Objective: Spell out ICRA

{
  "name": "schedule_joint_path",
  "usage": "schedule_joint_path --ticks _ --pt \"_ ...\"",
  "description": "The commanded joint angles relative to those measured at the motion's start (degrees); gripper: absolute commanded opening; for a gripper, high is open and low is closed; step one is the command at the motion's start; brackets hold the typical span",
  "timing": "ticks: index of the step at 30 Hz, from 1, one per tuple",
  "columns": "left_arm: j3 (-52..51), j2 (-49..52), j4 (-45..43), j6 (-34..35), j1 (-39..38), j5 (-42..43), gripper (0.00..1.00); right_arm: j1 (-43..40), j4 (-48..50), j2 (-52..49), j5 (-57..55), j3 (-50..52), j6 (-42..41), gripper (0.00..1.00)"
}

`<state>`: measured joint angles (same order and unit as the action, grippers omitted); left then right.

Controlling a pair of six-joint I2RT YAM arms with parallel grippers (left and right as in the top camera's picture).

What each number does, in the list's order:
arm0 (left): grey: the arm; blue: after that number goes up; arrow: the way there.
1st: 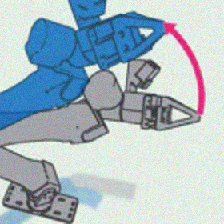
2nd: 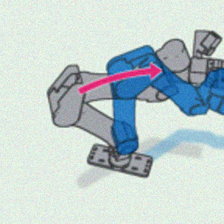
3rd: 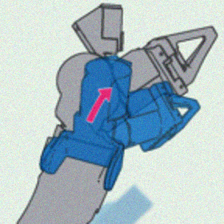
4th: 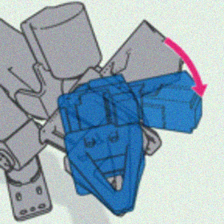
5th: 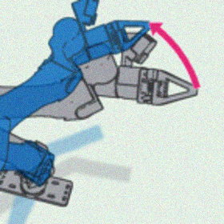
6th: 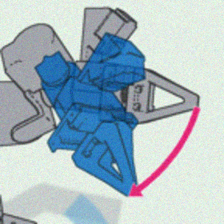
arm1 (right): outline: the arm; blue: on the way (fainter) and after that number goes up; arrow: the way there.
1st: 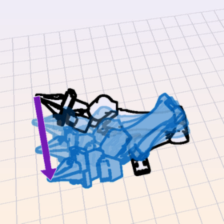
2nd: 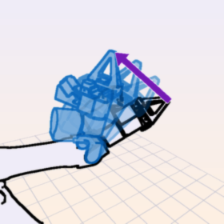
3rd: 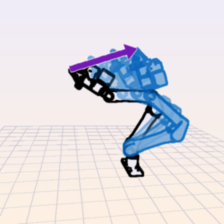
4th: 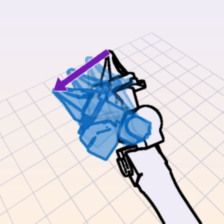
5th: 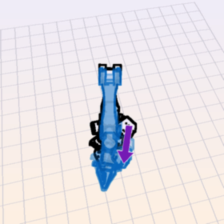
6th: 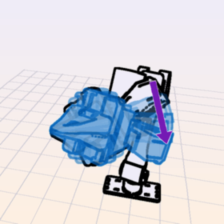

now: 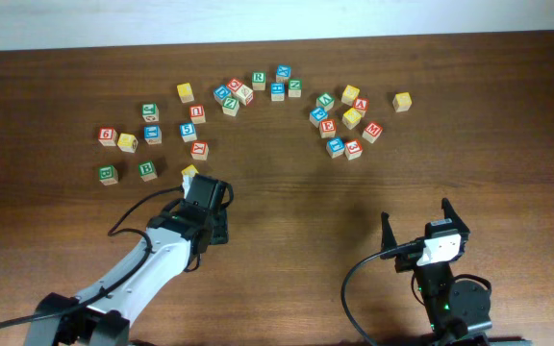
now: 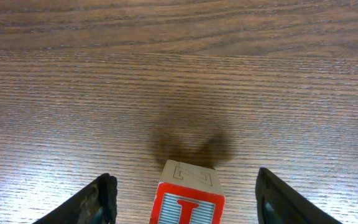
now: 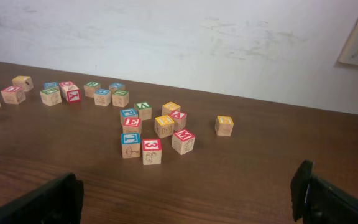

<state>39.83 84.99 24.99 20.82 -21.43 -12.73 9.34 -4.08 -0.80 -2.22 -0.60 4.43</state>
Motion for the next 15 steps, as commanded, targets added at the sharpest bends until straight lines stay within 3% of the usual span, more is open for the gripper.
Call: schedule_joint_path --ticks 1,15 --pt "-0.48 0.35 -0.11 0.17 -0.17 -0.79 0.64 -0.42 -0.46 0.44 0.09 0.28 -0.66 0.98" --pt "-0.48 0.35 -0.13 0.15 -0.17 -0.79 0.69 -0.42 -0.46 0.44 0.09 0.28 -0.66 0.98"
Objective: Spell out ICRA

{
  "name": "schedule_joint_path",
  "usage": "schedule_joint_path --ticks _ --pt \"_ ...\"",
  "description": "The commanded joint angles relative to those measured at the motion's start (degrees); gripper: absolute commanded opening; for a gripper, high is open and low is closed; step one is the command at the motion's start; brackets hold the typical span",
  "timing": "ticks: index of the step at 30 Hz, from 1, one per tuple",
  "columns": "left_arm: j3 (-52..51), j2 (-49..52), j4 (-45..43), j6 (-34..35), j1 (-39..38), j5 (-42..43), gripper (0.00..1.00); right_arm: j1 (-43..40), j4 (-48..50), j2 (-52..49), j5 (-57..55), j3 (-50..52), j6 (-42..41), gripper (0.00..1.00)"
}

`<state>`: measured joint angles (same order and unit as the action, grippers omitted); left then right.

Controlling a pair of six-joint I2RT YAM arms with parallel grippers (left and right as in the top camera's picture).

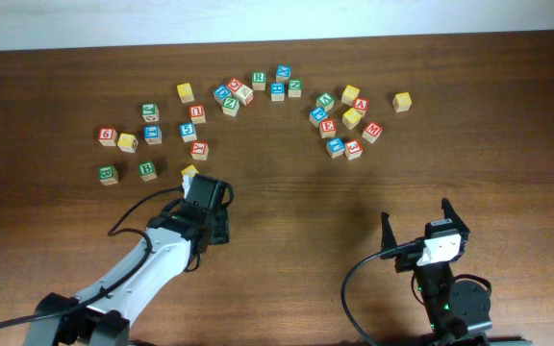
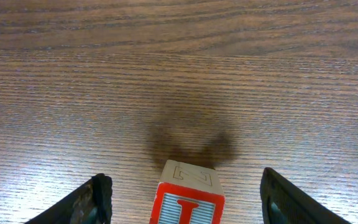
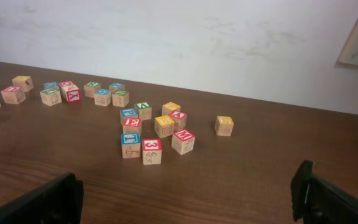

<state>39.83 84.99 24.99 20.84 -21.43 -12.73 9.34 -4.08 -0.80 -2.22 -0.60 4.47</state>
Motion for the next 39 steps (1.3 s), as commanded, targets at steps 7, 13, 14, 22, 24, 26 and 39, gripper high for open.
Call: schedule_joint_path --ticks 7,13,14,22,24,26,39 --pt "-0.48 0.35 -0.13 0.15 -0.17 -0.79 0.71 -0.42 -0.46 0.44 0.09 0.28 -0.7 0.98" --pt "-0.48 0.35 -0.11 0.13 -0.17 -0.79 0.72 -0.42 -0.46 0.44 0.09 0.28 -0.7 0.98" --pt "-0.48 0.35 -0.11 0.15 -0.17 -0.79 0.73 -0.42 -0.46 0.44 0.09 0.28 -0.7 0.98" --pt "-0.48 0.35 -0.11 0.15 -0.17 -0.79 0.73 -0.42 -0.46 0.44 0.09 0.28 -0.7 0.98" --pt "-0.48 0.35 -0.11 0.15 -0.17 -0.79 0.74 -0.42 -0.46 0.44 0.09 0.28 -0.7 0.99" --pt "-0.48 0.35 -0.11 0.13 -0.17 -0.76 0.74 -0.42 -0.46 0.44 0.09 0.28 -0.7 0.98" --pt "-0.48 0.35 -0.11 0.15 -0.17 -0.76 0.78 -0.42 -0.46 0.44 0.09 0.28 -0.7 0.98"
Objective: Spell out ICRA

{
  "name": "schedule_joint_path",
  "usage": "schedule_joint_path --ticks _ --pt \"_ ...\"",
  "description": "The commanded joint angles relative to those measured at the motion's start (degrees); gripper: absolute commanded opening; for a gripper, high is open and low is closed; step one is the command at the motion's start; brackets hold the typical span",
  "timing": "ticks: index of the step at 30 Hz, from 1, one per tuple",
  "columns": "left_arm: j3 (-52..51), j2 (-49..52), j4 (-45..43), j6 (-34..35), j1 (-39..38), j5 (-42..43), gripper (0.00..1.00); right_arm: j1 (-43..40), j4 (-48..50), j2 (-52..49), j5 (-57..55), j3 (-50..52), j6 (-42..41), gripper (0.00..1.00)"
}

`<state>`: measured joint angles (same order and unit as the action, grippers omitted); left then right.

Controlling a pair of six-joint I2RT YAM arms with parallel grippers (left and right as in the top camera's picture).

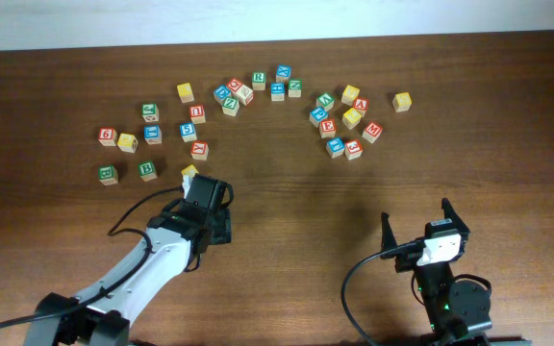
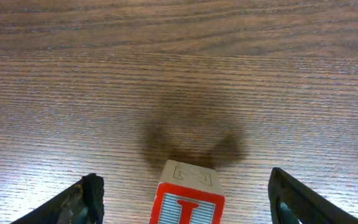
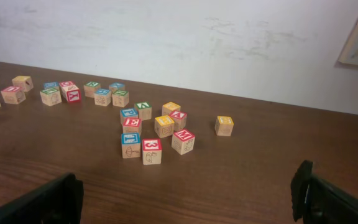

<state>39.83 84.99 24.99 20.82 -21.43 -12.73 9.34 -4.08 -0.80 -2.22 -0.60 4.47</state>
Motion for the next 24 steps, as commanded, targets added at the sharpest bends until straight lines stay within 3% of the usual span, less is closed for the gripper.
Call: schedule_joint_path --ticks 1,11,24 --pt "-0.48 0.35 -0.11 0.17 -0.17 -0.79 0.8 -0.42 -0.46 0.44 0.09 0.28 -0.7 0.98" --pt "-0.48 0.35 -0.11 0.17 -0.17 -0.79 0.82 -0.42 -0.46 0.44 0.09 0.28 -0.7 0.98" --pt "-0.48 0.35 -0.13 0.17 -0.17 -0.79 0.95 -0.42 -0.46 0.44 0.09 0.28 -0.7 0.98"
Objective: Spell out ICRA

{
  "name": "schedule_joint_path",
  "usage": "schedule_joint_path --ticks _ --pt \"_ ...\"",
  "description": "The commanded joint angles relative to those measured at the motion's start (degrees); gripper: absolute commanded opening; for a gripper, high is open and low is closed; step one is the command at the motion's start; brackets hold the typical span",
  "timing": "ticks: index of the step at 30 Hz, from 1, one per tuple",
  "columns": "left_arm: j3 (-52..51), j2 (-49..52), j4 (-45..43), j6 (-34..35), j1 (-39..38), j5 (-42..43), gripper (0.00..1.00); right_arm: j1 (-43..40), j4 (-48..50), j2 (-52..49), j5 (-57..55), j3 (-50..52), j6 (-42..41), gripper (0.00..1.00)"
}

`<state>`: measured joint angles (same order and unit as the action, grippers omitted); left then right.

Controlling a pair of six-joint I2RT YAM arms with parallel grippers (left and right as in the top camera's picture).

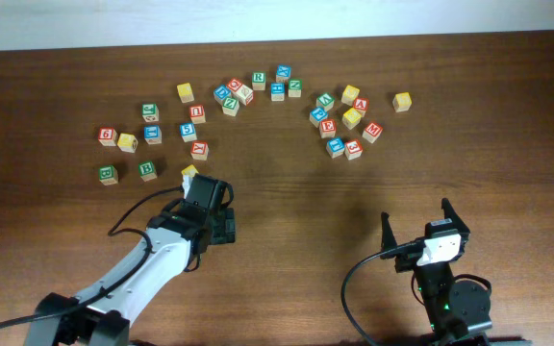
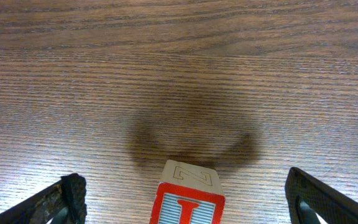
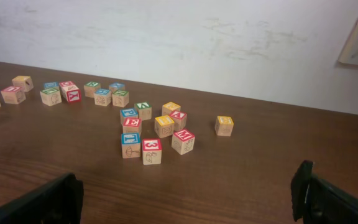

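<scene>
A wooden block with a red-framed letter I [image 2: 188, 196] stands on the brown table between the fingers of my left gripper [image 2: 186, 198], which is open wide with clear gaps on both sides of the block. In the overhead view the left gripper [image 1: 217, 227] covers that block. A green R block [image 1: 259, 80] lies in the far middle cluster and a red A block [image 1: 361, 105] in the far right cluster. My right gripper [image 1: 416, 220] rests open at the near right, its fingers [image 3: 48, 202] empty over bare wood.
Several more letter blocks lie scattered in three loose groups along the far half of the table: left [image 1: 149, 134], middle [image 1: 231, 94] and right [image 1: 339, 123], with one yellow block [image 1: 402, 101] apart. A white wall [image 3: 179, 37] rises behind the table.
My left gripper's fingers stand farther apart around the I block than 0.8 s ago. The block has not shifted. The right arm is unchanged.
At the oldest moment my left gripper was open with its fingers fairly near the I block on the table. At each later moment the fingers stood wider, and now they sit near the frame's edges. The block and the right arm kept their places.
</scene>
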<state>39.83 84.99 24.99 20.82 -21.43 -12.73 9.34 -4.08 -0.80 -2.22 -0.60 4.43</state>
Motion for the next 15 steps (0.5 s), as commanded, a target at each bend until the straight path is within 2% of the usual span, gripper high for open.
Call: schedule_joint_path --ticks 1,5,15 --pt "-0.48 0.35 -0.11 0.17 -0.17 -0.76 0.95 -0.42 -0.46 0.44 0.09 0.28 -0.66 0.98" --pt "-0.48 0.35 -0.11 0.17 -0.17 -0.79 1.0 -0.42 -0.46 0.44 0.09 0.28 -0.66 0.98" --pt "-0.48 0.35 -0.13 0.17 -0.17 -0.76 0.99 -0.42 -0.46 0.44 0.09 0.28 -0.66 0.98"
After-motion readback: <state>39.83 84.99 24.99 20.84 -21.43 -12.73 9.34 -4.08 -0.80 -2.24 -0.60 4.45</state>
